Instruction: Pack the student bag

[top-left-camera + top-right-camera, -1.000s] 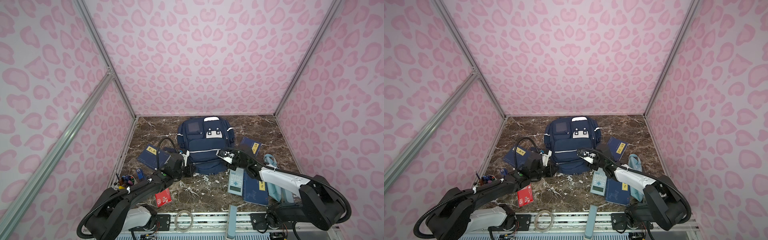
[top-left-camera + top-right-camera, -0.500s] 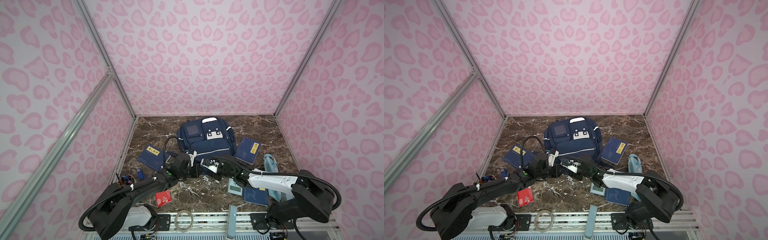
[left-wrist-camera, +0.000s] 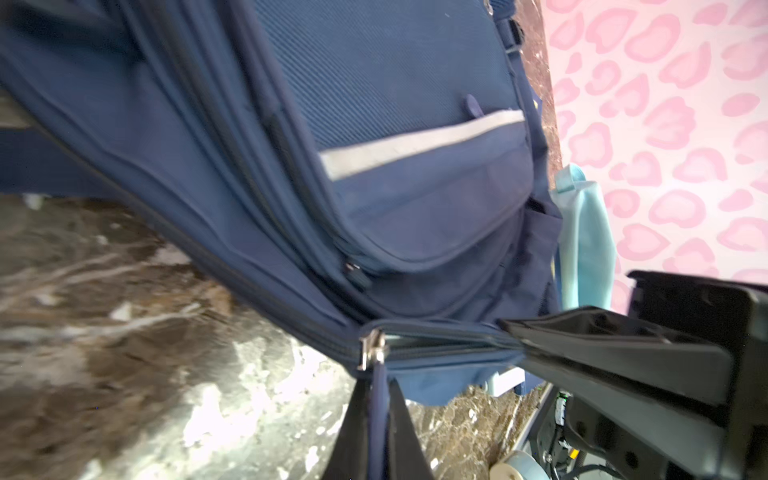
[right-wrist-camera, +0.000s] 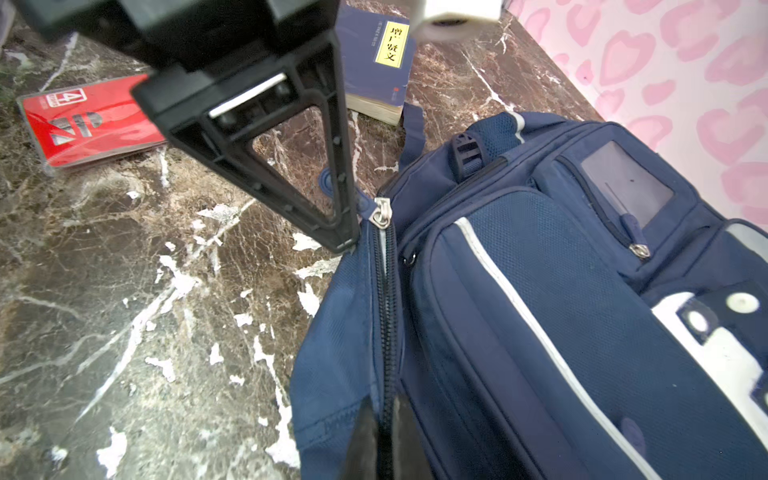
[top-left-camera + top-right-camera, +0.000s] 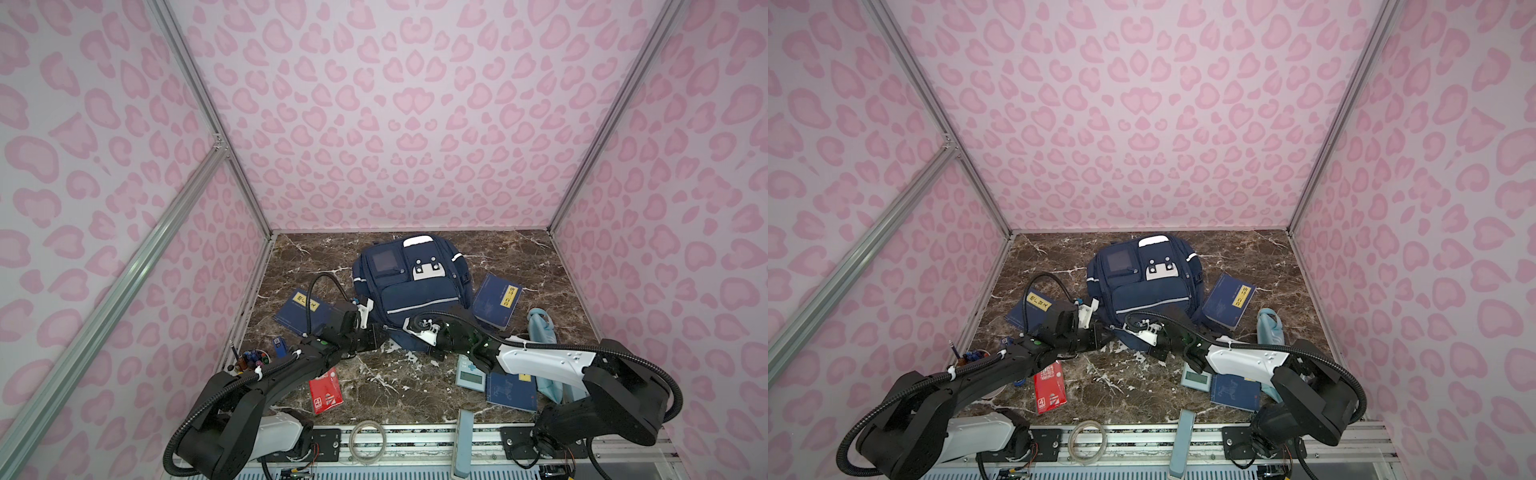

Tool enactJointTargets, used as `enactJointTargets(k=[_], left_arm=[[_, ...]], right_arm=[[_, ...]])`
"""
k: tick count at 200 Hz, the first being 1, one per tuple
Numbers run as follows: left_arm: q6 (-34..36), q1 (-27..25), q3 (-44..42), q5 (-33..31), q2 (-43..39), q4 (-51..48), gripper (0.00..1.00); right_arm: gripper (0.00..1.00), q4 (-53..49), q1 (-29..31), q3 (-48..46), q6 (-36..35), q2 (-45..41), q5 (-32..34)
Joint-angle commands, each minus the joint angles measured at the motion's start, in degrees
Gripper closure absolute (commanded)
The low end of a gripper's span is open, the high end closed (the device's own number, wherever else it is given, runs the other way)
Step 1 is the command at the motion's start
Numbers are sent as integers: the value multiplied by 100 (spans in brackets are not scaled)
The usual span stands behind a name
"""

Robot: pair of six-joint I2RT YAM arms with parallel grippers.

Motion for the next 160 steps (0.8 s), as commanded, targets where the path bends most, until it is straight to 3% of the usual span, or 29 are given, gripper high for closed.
enactJointTargets(k=[1, 31, 65, 94, 108, 128, 160], left_arm=[[287, 429, 160, -1218, 270, -524, 96], [375, 1038, 556, -1274, 677, -138, 96], [568, 1120, 1174, -1598, 1226, -228, 96], [610, 1421, 1417, -1690, 1531, -46, 96], [672, 1425, 1588, -1612, 1658, 29, 97], [674, 1340, 1658, -938, 1717, 403, 97], [299, 957, 1303, -827, 1460, 669, 97]], right_arm=[[100, -235, -58, -208, -175, -212, 343], [100, -353, -176, -241, -471, -400, 139], [100, -1736, -402, 169, -1388, -723, 82], [100, -1494, -907, -207, -1533, -1372, -432], [100, -1239, -930, -391, -1593, -1514, -438], [100, -1057, -924, -433, -1618, -1344, -316], [100, -1285, -979, 34, -1417, -617, 297]])
